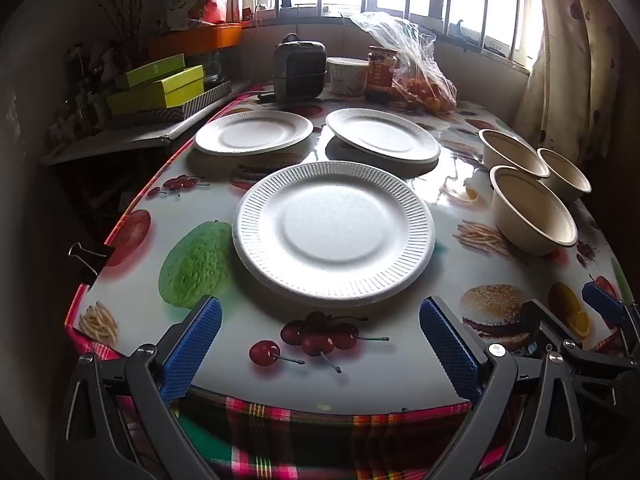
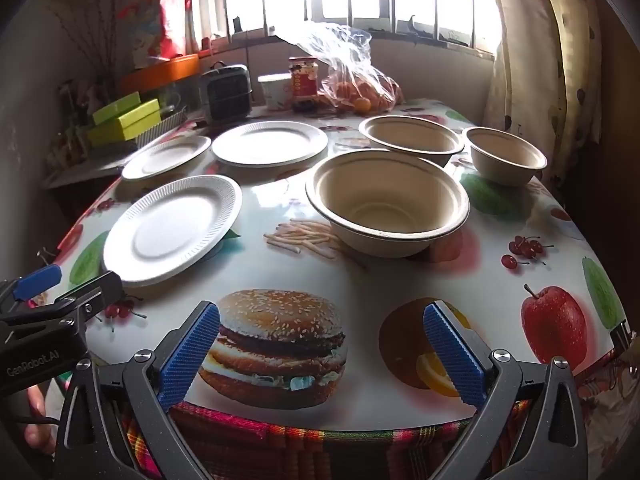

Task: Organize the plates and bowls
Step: 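Move both tools forward over the table toward the white paper plates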

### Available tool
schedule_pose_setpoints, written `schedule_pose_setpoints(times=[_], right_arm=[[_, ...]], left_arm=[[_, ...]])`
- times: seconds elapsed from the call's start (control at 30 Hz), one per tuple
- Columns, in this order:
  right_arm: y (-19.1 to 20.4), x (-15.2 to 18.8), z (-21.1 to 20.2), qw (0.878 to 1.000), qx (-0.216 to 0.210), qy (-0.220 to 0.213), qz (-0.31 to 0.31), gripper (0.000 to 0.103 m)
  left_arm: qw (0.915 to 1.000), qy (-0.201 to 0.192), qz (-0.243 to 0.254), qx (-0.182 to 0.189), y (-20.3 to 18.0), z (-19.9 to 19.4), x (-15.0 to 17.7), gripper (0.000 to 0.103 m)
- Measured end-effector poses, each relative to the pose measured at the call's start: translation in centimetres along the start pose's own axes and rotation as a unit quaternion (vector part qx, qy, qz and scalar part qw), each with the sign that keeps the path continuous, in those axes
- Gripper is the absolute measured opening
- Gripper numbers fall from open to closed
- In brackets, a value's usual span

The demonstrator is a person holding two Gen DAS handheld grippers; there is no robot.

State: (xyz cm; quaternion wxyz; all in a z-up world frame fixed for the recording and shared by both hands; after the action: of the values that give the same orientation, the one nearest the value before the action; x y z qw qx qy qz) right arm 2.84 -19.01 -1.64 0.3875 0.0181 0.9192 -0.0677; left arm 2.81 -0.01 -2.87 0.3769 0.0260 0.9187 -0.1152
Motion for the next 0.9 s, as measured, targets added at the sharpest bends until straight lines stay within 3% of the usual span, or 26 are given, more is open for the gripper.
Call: schedule_pose_setpoints(times=[0.53, 0.7, 0.9], right_arm=[[1.0, -1.2, 0.0, 1.0, 0.004, -0.003, -0.011, 0.103], [1.3, -1.4, 0.1, 1.0, -0.026, -0.003, -0.001, 0.103], [1.7, -1.4, 0.7, 0.999, -0.032, 0.006, -0.006, 0.103]], left_arm=[[0.9999, 0.001, -0.009, -0.007, 0.8, 0.1, -0.6, 0.1], [0.9999, 0.0, -0.011, -0.012, 1.0, 0.0, -0.7, 0.1], [0.9999, 0.001, -0.015, 0.003, 1.2, 0.3, -0.9, 0.1]])
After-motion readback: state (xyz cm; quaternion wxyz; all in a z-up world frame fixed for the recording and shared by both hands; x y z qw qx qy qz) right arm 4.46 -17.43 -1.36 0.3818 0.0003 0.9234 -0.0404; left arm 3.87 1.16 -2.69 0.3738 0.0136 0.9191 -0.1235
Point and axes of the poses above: each gripper's, at about its wrist camera, not at the fingertips, and z roughly the way its jaws point, y to its left, x to its underside, the point moved 4 cm from there along z, roughly the way its jaws point, and after that the axes turned 13 degrees about x, right-handed, at the moved point
